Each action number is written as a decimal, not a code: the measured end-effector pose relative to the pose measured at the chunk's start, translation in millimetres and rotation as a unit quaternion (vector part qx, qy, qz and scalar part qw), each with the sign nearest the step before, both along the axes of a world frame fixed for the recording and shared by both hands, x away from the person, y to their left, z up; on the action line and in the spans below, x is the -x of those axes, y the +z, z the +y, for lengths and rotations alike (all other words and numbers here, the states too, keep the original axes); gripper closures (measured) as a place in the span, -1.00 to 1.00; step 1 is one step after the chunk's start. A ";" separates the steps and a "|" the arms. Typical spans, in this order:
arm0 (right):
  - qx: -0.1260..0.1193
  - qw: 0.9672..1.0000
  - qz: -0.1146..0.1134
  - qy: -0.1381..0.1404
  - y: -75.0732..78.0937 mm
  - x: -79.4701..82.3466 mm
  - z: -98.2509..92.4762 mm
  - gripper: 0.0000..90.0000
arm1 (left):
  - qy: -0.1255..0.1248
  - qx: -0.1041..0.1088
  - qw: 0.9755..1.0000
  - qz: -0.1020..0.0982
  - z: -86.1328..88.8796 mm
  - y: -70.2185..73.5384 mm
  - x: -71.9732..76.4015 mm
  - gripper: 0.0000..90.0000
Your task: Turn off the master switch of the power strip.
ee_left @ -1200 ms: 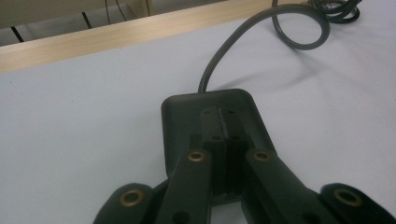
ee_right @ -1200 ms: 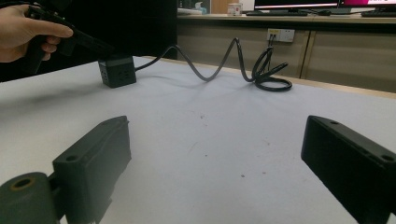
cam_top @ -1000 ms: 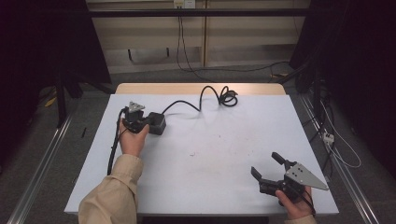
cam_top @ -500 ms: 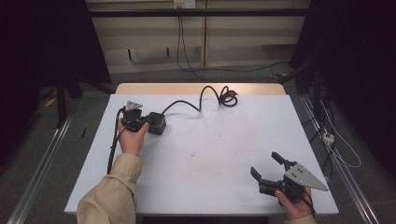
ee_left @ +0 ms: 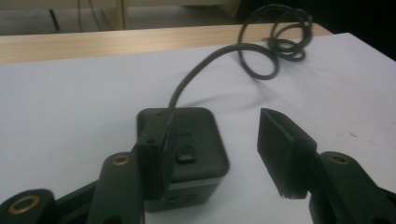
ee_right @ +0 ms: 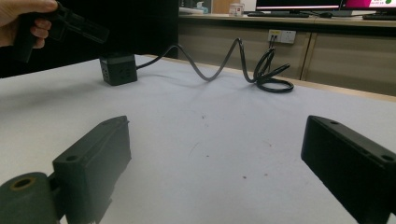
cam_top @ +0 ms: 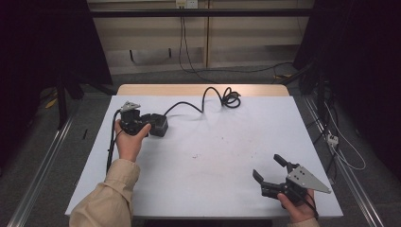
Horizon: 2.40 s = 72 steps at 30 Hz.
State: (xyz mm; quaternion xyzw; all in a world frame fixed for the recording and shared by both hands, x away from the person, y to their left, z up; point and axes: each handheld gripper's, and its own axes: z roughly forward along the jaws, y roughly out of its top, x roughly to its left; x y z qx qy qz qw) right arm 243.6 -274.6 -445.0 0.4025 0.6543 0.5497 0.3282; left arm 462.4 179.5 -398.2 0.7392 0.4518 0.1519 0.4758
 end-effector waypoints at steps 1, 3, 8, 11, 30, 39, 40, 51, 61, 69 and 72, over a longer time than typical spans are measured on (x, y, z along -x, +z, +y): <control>0.000 1.000 0.001 0.000 -0.2 0.0 0.0 -0.84 | -0.004 0.000 1.000 -0.001 -0.6 1.3 1.8 0.00; 0.000 1.000 0.001 0.000 -0.1 0.1 0.1 -0.84 | -0.013 0.006 1.000 0.002 -2.0 2.9 4.7 -0.13; 0.002 1.000 0.001 0.000 0.1 0.3 0.9 -0.84 | -0.035 0.013 0.999 0.000 -6.8 7.6 11.4 -0.30; 0.002 1.000 0.001 0.000 0.0 0.3 1.2 -0.84 | -0.047 0.015 0.999 -0.002 -8.6 9.9 16.0 -0.41; 0.001 1.000 0.004 0.000 -0.9 0.2 1.3 -0.84 | -0.074 0.032 0.997 -0.021 -0.7 1.0 48.3 -0.58; 0.002 1.000 0.004 -0.002 -1.2 0.2 0.3 -0.84 | -0.080 0.029 0.996 -0.020 7.6 -7.9 66.6 -0.67; 0.001 1.000 0.005 -0.002 -1.1 0.3 0.3 -0.84 | -0.080 0.028 0.996 -0.020 8.6 -9.5 68.4 -0.68; 0.002 1.000 0.004 0.000 -1.2 0.2 0.8 -0.84 | -0.075 0.016 0.997 -0.023 24.1 -23.2 88.8 -0.72; 0.002 1.000 0.006 0.000 -1.2 0.1 0.4 -0.84 | -0.063 0.024 0.997 -0.039 39.8 -27.5 105.9 -0.72; 0.000 1.000 0.009 0.000 -1.7 -0.4 -0.5 -0.84 | -0.067 0.015 0.997 -0.042 48.0 -33.7 116.7 -0.77; 0.000 1.000 0.010 0.001 -1.8 -0.7 -0.2 -0.84 | -0.067 0.012 0.997 -0.040 47.5 -35.1 117.8 -0.78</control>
